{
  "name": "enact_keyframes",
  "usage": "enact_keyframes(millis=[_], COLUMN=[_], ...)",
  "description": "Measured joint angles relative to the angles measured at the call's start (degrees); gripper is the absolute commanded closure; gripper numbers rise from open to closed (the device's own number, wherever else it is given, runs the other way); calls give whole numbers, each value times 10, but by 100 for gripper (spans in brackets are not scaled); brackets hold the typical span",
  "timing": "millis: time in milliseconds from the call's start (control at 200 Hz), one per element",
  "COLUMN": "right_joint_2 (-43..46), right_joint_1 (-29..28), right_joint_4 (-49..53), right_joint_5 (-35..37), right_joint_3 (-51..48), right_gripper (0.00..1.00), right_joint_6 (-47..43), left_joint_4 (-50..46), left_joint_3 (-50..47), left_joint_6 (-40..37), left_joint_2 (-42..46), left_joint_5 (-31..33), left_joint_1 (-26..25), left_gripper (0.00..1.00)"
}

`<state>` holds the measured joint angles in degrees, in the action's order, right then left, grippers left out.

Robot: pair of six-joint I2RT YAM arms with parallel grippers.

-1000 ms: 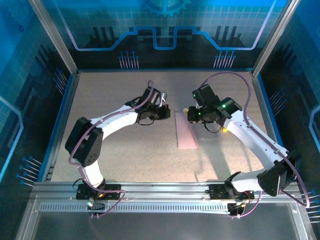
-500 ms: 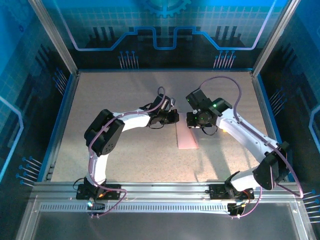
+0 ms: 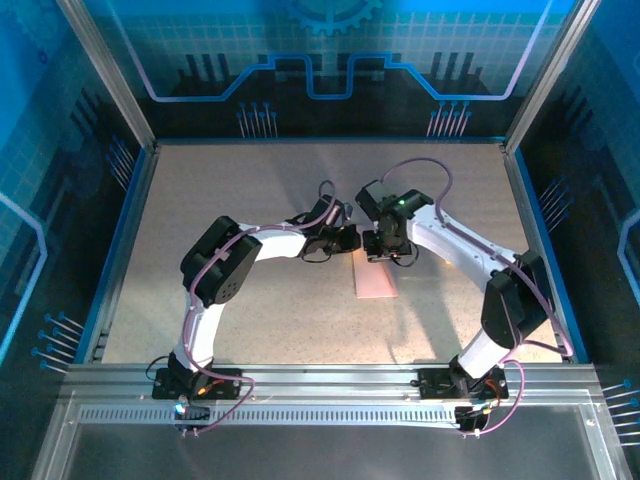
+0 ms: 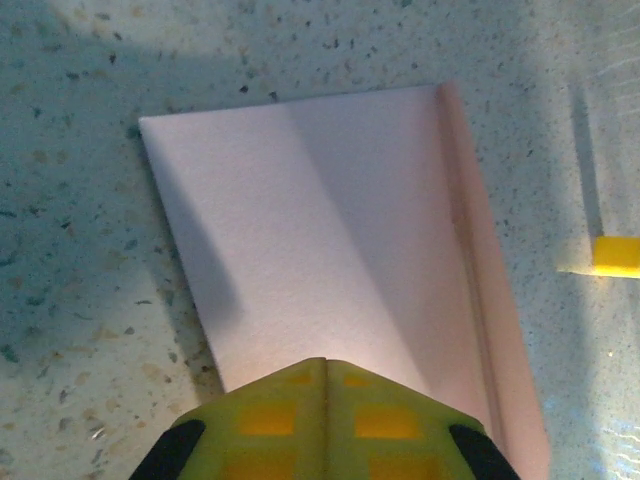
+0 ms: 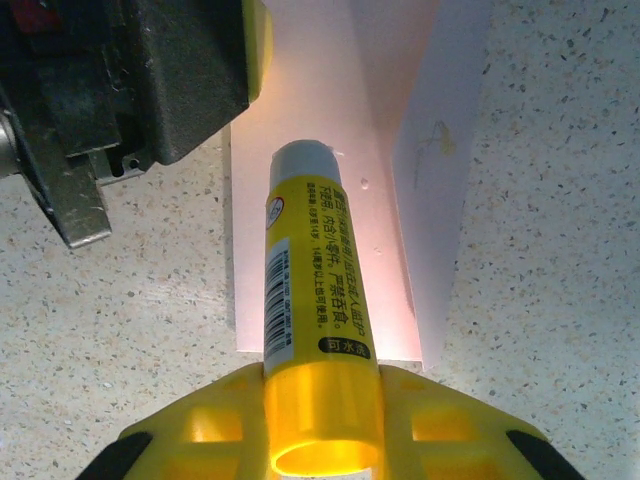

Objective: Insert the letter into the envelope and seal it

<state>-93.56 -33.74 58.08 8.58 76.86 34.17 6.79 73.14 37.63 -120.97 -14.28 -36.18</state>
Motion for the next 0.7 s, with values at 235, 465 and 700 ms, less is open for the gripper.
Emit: enact_keyframes(millis=[235, 465, 700], right_joint_2=[-40, -65, -68], right_joint_1=[0, 0, 6], right_joint_4=[17, 43, 63], right_joint_5=[5, 20, 43], right_joint_3=[37, 46, 46], right_gripper=[90, 90, 91], right_joint_6=[-7, -12, -17], left_joint_4=[1, 1, 1], left_joint_3=[0, 0, 0], left_joint_6=[0, 0, 0], left_joint_2=[-6, -6, -6], left_joint_5=[-4, -6, -6], left_joint_1=[0, 0, 0], left_gripper=[100, 100, 100])
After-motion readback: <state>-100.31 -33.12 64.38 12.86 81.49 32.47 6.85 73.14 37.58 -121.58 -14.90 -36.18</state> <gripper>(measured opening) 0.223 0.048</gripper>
